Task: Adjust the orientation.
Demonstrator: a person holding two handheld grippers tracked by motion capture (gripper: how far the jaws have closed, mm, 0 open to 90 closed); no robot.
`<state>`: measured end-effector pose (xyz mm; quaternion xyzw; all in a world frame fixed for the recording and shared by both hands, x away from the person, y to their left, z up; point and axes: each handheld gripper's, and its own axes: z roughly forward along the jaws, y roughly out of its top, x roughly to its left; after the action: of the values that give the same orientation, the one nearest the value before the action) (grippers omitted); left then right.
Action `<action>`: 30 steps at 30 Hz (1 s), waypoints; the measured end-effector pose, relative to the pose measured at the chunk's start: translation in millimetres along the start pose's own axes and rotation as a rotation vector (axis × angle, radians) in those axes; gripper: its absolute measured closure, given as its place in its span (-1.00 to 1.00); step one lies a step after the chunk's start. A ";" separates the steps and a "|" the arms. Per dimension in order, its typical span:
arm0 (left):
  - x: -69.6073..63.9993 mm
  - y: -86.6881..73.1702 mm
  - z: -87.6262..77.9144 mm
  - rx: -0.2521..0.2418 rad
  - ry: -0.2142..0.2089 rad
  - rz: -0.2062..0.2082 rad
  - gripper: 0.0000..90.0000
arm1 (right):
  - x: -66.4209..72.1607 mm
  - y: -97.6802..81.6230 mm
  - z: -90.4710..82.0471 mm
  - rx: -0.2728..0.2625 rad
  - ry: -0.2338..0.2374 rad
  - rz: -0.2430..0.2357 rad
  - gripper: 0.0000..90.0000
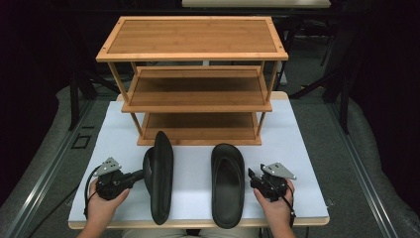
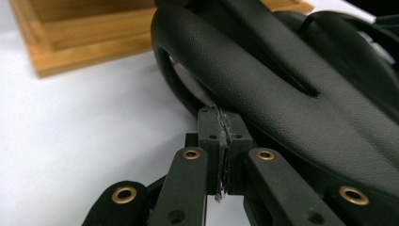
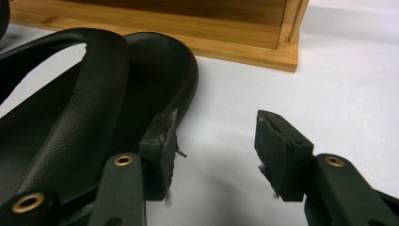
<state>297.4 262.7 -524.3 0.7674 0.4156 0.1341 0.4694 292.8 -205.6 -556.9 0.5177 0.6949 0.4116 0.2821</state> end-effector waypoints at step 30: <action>-38.0 5.5 25.8 0.007 -0.047 0.105 0.90 | -3.7 -0.8 2.0 -0.008 0.026 0.025 0.07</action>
<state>292.1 216.8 -526.2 0.7927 0.3641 0.1390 0.4688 295.2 -208.7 -558.8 0.5198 0.6903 0.4247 0.2701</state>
